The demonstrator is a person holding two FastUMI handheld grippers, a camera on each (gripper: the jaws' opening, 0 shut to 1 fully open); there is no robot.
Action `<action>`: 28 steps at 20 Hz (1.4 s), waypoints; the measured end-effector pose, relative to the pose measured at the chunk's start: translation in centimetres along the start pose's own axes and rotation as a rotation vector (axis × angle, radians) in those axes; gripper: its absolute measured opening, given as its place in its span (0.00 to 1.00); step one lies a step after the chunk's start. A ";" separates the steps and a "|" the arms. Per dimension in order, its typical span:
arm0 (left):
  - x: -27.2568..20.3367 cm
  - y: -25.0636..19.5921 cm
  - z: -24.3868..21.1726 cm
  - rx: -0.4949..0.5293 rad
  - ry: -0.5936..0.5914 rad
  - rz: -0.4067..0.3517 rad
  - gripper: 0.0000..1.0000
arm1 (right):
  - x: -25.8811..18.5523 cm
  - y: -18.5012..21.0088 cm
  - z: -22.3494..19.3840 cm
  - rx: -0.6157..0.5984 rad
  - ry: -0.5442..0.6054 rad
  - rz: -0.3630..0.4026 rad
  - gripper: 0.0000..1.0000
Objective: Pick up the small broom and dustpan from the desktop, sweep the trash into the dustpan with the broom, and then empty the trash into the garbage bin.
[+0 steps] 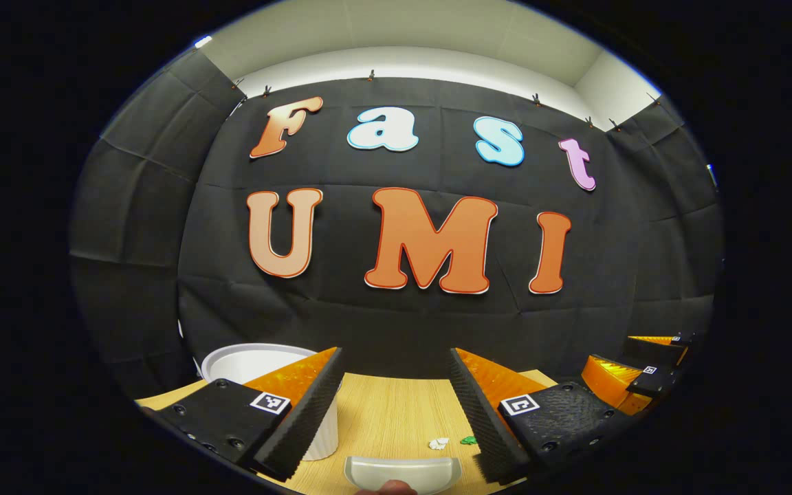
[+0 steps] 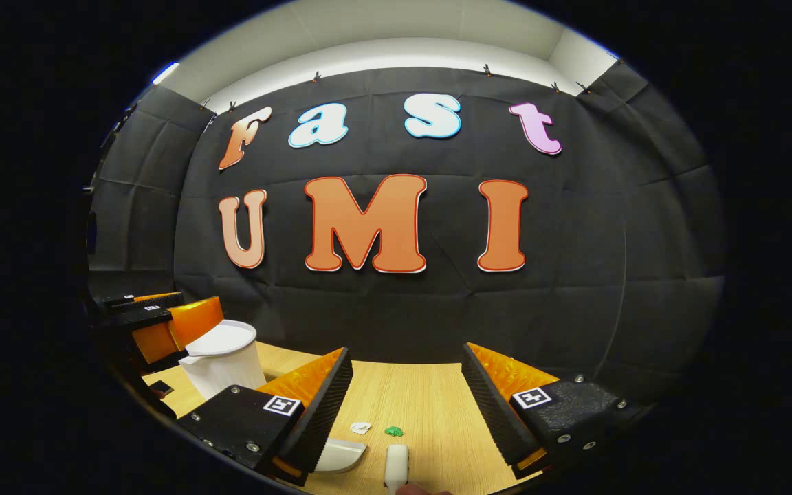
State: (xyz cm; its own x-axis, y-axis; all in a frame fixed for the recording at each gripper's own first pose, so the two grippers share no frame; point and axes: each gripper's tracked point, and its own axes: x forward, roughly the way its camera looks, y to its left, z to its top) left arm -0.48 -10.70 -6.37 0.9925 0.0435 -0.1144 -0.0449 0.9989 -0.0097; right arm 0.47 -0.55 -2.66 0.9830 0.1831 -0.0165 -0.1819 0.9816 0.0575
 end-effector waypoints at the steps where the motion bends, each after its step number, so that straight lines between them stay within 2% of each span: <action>1: 0.0 -0.4 0.4 -0.005 -0.006 -0.009 0.95 | 0.0 0.0 0.4 0.018 -0.012 0.001 0.96; 4: 0.0 -1.0 -0.1 0.023 0.002 -0.018 0.94 | 0.2 -1.0 0.0 -0.012 0.004 -0.040 0.96; 14: -0.2 -1.7 -2.1 0.031 0.059 -0.029 0.95 | -0.2 -1.5 -1.8 -0.032 0.054 -0.065 0.96; 20: -0.4 -0.7 -3.2 0.020 0.084 -0.055 0.95 | -1.0 -0.1 -3.5 -0.058 0.109 -0.079 0.96; 22: -0.3 -1.0 -4.7 0.019 0.133 -0.095 0.95 | -1.0 0.1 -4.2 -0.061 0.127 -0.093 0.96; 24: -0.2 -2.1 -7.2 0.008 0.220 -0.168 0.95 | -0.6 0.3 -5.9 -0.042 0.179 -0.115 0.96; 28: -1.5 -0.9 -12.6 0.018 0.383 -0.215 0.95 | -0.8 0.5 -9.3 -0.035 0.279 -0.190 0.96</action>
State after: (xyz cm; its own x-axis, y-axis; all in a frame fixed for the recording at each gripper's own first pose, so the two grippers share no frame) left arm -3.32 -11.89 -18.74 0.8653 -0.1704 -0.4713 0.1632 0.9850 -0.0566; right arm -0.67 0.24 -11.95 0.9550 -0.0009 -0.2966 -0.0013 1.0000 -0.0070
